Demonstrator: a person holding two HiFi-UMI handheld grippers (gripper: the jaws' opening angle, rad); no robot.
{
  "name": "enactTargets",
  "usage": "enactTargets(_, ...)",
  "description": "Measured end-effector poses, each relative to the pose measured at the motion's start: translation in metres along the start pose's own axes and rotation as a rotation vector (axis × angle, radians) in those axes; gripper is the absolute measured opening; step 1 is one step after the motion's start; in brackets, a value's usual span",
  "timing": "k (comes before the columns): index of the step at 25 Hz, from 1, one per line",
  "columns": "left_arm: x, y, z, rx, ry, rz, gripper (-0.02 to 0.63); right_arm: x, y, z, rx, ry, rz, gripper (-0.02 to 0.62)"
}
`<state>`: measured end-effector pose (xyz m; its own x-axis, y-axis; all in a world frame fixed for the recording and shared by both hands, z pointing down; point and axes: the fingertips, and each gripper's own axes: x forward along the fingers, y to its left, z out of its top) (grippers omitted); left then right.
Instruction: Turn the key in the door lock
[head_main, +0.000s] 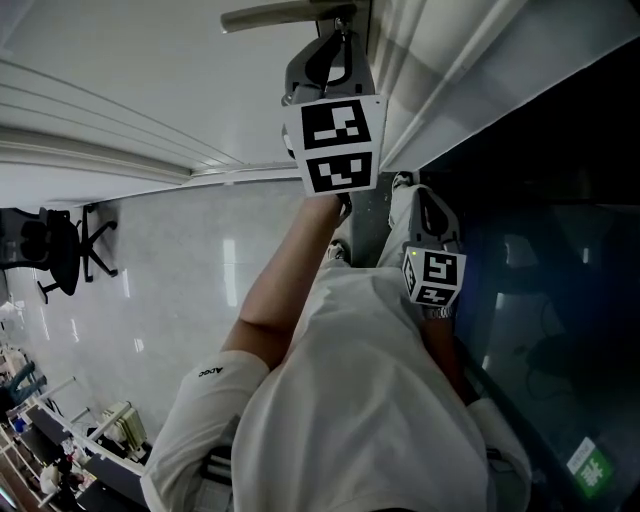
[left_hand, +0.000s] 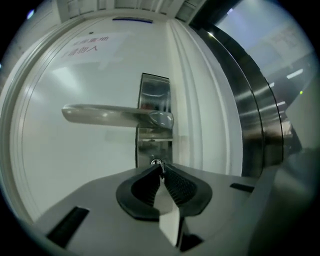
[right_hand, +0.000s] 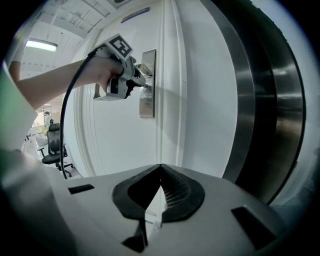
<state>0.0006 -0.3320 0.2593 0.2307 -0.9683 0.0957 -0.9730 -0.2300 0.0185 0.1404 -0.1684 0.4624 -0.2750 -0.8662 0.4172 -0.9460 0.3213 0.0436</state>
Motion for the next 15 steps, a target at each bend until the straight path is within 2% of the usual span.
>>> enactTargets(6, 0.004, -0.008, -0.004, 0.357, 0.028, 0.05, 0.032, -0.001, 0.0, -0.004, 0.009, 0.004, -0.001, 0.002)
enactTargets(15, 0.006, -0.011, -0.01, 0.725, 0.07, 0.092, 0.031, 0.0, 0.005, -0.006, 0.012, 0.011, 0.001, 0.002)
